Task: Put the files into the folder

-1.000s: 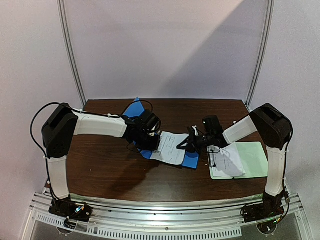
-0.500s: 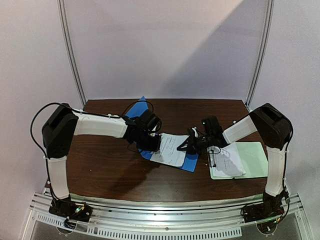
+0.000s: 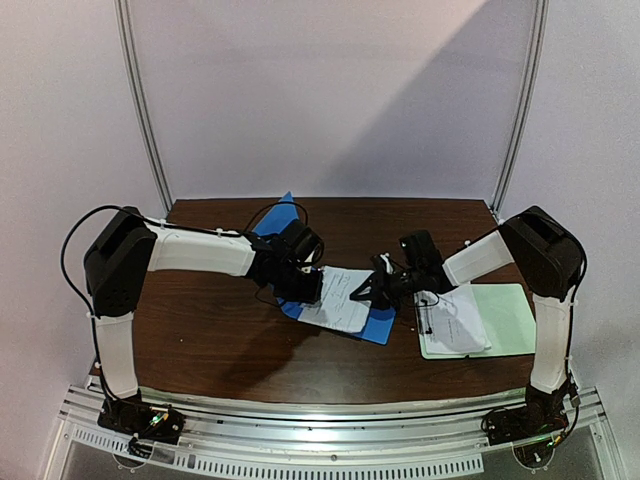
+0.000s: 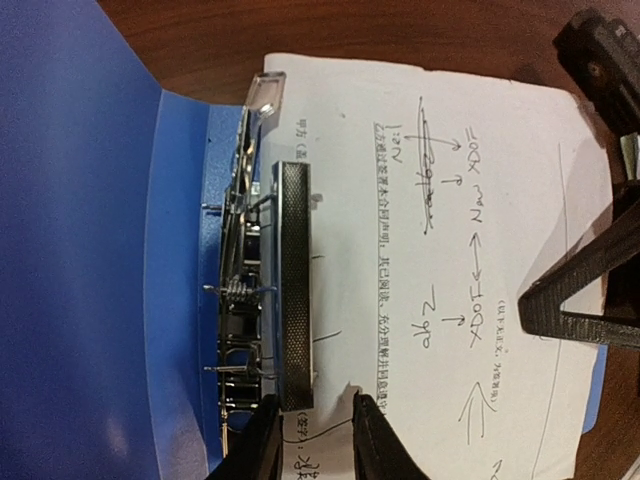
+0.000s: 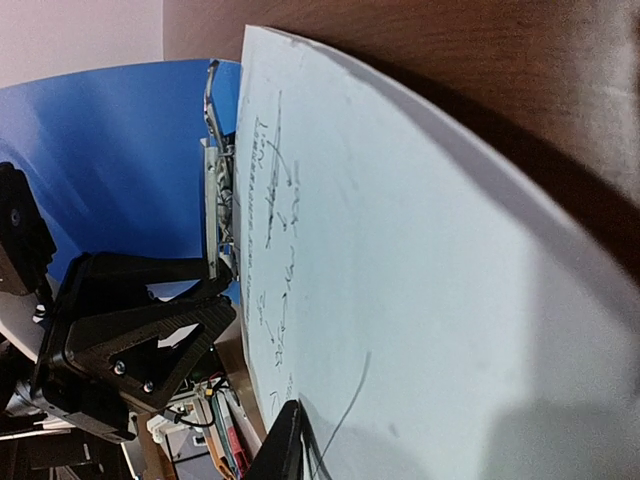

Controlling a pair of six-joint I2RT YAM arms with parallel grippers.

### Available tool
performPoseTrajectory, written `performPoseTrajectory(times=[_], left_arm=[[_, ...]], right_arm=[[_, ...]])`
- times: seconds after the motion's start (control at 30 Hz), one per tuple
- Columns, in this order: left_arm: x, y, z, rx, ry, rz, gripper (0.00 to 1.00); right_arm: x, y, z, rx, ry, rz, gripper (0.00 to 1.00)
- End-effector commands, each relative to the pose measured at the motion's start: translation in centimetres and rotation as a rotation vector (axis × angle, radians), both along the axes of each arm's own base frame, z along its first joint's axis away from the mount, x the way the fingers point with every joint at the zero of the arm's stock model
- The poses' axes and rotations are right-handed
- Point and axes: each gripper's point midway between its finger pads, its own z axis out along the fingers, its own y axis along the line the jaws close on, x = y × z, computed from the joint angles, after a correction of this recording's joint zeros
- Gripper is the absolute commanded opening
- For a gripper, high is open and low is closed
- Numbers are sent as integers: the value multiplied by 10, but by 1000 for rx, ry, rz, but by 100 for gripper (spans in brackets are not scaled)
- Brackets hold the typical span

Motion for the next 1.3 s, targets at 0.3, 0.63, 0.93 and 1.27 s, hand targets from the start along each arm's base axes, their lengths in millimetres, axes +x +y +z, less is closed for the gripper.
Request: performPoseTrajectory(times=[0.3, 0.63, 0.93, 1.27], left_arm=[[-2, -8, 7, -20, -15, -13, 25], [-2, -7, 7, -17, -15, -12, 24], [-1, -8, 9, -19, -17, -11, 24], [-1, -8, 11, -19, -20, -11, 24]], right_arm=[[6, -8, 2, -134, -36, -12, 32], [1, -17, 5, -208, -31, -2, 54], [-5, -28, 5, -315, -31, 11, 66], [-9, -48, 10, -441, -53, 21, 76]])
